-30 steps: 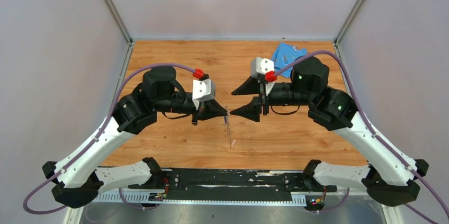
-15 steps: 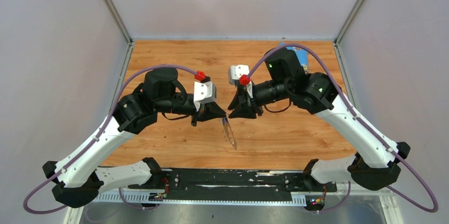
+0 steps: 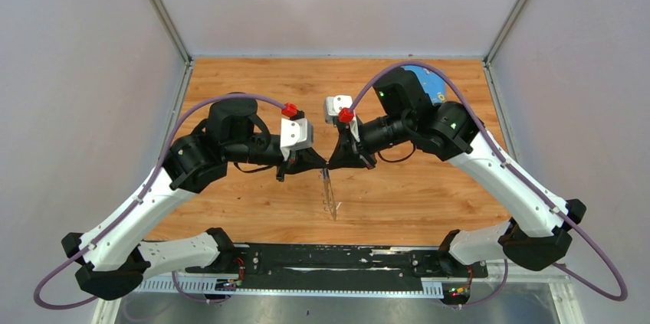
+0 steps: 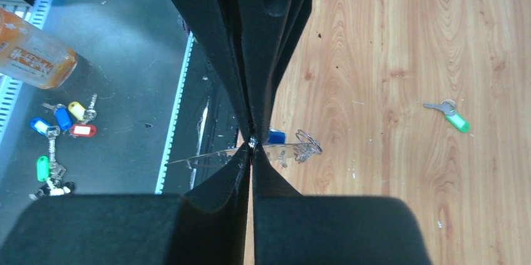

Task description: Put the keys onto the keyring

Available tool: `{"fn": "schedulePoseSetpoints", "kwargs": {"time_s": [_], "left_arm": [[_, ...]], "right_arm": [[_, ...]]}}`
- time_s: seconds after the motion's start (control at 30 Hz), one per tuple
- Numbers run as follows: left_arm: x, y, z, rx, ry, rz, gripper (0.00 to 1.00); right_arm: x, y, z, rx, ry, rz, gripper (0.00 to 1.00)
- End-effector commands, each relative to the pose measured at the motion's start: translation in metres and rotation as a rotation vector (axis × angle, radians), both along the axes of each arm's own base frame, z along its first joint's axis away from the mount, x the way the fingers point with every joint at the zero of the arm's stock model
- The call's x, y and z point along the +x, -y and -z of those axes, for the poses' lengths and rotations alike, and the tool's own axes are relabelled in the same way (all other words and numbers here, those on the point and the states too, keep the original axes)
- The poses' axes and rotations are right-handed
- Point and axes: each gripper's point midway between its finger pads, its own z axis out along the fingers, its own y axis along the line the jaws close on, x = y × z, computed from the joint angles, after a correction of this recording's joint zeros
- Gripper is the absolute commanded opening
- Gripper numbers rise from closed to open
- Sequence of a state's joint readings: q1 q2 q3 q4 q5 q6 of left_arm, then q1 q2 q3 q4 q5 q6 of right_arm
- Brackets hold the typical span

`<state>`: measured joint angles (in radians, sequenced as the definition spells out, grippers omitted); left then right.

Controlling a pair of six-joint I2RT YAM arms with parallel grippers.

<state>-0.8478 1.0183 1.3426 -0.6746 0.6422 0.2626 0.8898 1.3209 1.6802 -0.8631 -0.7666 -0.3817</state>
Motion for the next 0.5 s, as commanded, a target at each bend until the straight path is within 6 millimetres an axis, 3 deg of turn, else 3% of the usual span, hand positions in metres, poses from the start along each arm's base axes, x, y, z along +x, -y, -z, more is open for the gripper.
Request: {"fn": "schedulePoseSetpoints", "kwargs": {"time_s": [0.0, 0.1, 0.17, 0.23, 0.47], "left_arm": [[-0.005, 0.001, -0.015, -0.033, 0.031, 0.024, 0.00], [-0.006, 0.001, -0.015, -0.035, 0.030, 0.031, 0.00], [-0.008, -0.002, -0.017, -0.039, 0.037, 0.032, 0.24], [-0.010, -0.005, -0.016, -0.040, 0.055, 0.038, 0.32], [-0.017, -0.009, 0.002, -0.017, 0.092, 0.085, 0.26]], "right_arm": [[0.004, 0.000, -0.015, 0.046, 0.027, 0.021, 0.01], [0.010, 0.002, -0.013, 0.066, 0.054, 0.074, 0.00], [0.011, 0.007, -0.020, 0.117, 0.080, 0.102, 0.00], [0.010, 0.010, -0.023, 0.170, 0.084, 0.120, 0.00], [-0.001, 0.016, -0.032, 0.331, 0.031, 0.102, 0.00]]}}
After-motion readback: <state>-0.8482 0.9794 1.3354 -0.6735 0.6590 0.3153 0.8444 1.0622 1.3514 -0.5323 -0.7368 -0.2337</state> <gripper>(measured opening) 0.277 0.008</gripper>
